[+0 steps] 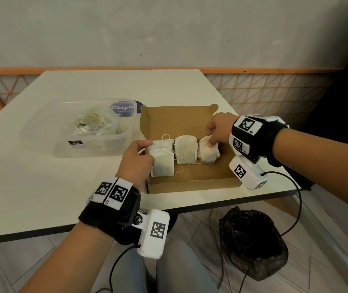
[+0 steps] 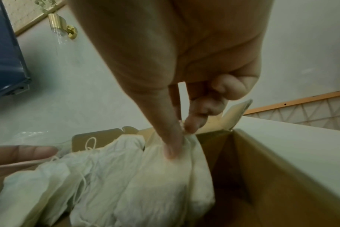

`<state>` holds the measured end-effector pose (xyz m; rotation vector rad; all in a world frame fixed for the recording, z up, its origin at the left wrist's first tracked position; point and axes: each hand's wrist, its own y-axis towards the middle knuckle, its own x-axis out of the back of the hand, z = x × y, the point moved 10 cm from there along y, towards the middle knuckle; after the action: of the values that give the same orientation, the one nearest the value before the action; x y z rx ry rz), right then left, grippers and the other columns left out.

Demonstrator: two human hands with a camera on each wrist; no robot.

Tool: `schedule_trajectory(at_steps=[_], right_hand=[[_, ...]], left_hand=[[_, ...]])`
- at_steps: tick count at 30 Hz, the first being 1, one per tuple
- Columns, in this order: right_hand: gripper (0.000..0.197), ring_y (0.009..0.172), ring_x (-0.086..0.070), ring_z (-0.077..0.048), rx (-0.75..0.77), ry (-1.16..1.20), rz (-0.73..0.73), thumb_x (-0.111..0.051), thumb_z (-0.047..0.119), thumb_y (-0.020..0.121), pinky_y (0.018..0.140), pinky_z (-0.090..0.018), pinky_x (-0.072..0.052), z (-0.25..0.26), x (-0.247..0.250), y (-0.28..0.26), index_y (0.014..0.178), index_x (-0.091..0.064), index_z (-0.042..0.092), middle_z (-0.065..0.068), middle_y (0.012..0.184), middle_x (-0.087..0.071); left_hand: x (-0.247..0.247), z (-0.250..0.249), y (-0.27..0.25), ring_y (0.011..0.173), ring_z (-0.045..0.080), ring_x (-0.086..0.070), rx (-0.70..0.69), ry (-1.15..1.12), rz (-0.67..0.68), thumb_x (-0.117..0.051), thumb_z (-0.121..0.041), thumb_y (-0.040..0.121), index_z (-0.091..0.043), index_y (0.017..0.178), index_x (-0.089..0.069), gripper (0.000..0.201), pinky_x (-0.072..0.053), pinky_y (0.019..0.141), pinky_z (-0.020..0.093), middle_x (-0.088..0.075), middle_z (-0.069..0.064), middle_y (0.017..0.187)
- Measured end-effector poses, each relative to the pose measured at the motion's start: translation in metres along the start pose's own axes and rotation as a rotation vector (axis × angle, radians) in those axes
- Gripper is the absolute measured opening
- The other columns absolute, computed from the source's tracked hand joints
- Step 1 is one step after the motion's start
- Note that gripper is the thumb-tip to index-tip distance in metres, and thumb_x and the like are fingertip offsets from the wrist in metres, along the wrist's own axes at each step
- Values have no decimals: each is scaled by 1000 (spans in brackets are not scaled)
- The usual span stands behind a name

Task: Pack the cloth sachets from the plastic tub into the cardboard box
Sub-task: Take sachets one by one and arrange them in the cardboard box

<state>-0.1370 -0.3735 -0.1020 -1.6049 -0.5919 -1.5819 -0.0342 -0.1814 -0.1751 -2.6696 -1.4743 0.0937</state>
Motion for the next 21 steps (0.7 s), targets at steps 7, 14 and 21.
schedule_trajectory(at_steps=[7,14,21], right_hand=[[26,89,-62,-19,-25,65,-44,-73,23,76,68,-25,-47,-1,6,-8,98,-64,11,-1,84,-66],[22,64,-67,-17,-110,337,67,-73,18,78,69,-27,-57,-14,-10,-33,88,-68,-1,-10,73,-72],[28,67,-68,-22,-181,356,159,-73,12,74,59,-29,-57,-18,-58,-32,97,-64,-1,-11,77,-68]], left_hand=[[0,1,1,104,20,-54,16,9,5,-43,18,78,-15,108,-56,46,-45,71,21,-53,3,119],[-1,-1,-1,97,15,-53,10,3,5,-43,17,80,-15,108,-55,44,-42,64,15,-53,2,118],[1,0,1,103,19,-53,7,13,8,-44,17,80,-15,108,-56,44,-42,66,17,-52,4,123]])
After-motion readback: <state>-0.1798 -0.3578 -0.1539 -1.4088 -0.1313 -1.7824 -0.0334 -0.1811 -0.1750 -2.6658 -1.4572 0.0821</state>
